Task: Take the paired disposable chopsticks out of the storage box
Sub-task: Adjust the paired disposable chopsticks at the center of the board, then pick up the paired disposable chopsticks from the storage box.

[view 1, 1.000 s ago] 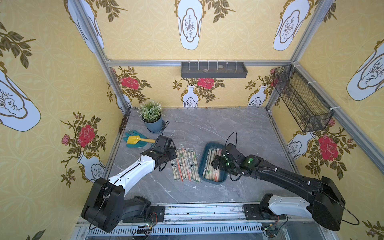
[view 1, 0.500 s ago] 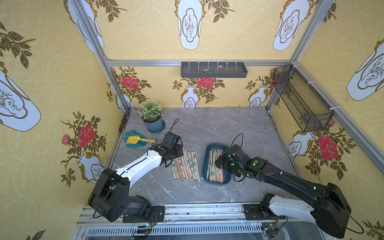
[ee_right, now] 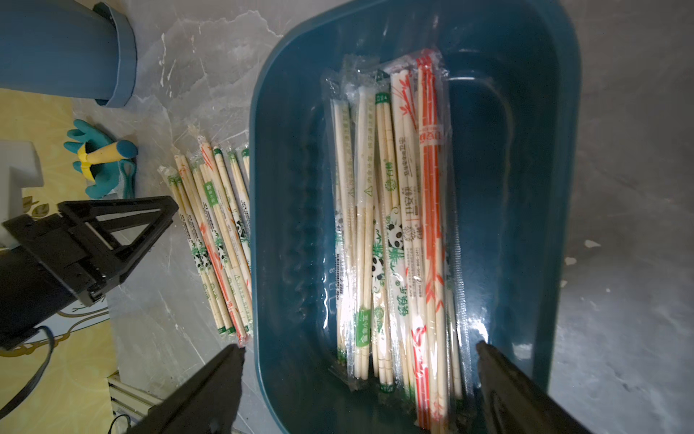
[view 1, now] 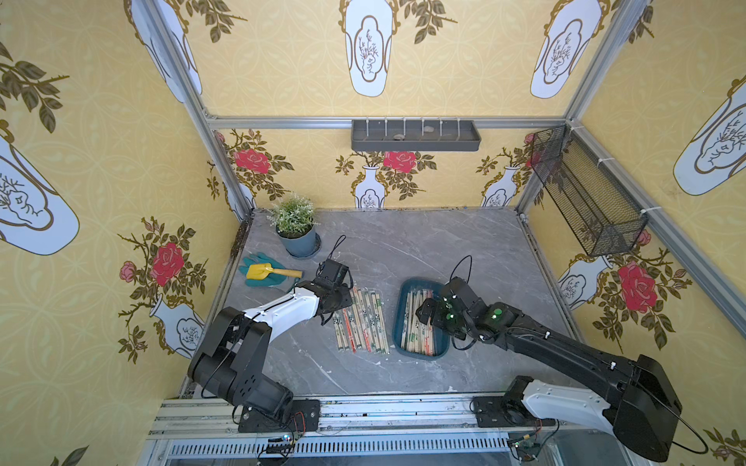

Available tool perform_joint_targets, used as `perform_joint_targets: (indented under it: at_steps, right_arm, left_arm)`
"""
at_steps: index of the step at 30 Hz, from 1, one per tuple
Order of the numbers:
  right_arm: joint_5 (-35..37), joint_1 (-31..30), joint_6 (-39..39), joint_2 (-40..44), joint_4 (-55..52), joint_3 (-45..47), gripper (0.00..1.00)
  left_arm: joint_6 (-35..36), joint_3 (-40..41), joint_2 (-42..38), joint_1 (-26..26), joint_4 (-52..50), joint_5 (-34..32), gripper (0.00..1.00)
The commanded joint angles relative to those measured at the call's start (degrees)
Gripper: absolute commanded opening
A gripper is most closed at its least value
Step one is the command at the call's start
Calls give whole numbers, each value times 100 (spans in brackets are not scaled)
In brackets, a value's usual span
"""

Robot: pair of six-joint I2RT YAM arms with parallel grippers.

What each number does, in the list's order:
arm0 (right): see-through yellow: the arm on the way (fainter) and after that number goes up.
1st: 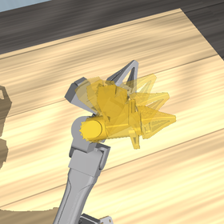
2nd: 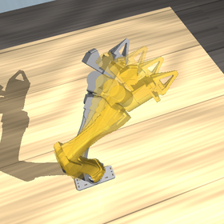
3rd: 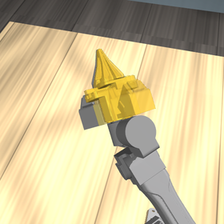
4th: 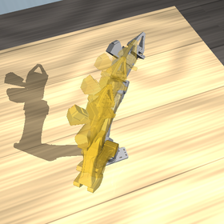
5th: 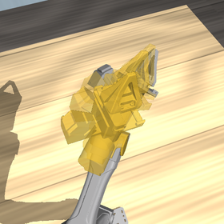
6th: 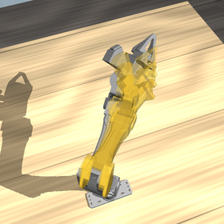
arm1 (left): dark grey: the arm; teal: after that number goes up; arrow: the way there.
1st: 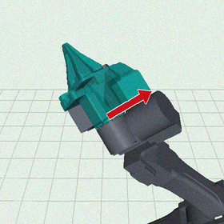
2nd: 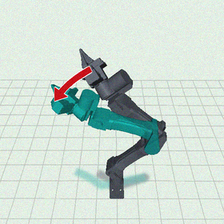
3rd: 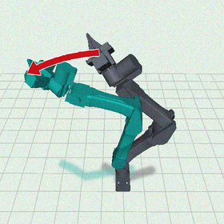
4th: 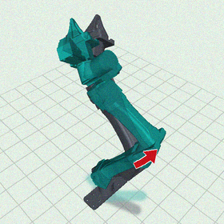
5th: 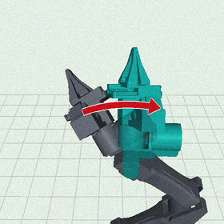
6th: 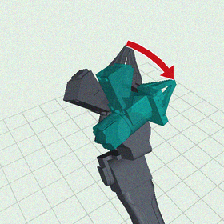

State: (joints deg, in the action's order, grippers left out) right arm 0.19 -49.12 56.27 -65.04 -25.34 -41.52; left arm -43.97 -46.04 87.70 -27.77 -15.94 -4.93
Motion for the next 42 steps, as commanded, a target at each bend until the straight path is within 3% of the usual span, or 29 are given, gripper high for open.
perform_joint_targets:
  at_steps: [1, 15, 30, 35, 42]
  right_arm:
    - [-27, -4, -133, -48, 14, -105, 97]
    - [-80, 6, -184, -202, 17, -275, 97]
    - [-197, 169, -293, -225, 4, -440, 97]
    - [-306, 391, -321, -52, -26, -329, 97]
    - [-371, 720, -272, 265, -228, -39, 98]
  left_arm:
    - [82, 49, 118, 32, 143, -14, 49]
    - [-7, 406, 113, 149, 324, -26, 49]
    - [160, -190, -975, 124, -168, 370, 49]
    - [117, -509, -1058, -210, -240, 407, 49]
    - [38, -1239, -534, -1160, -483, 160, 49]
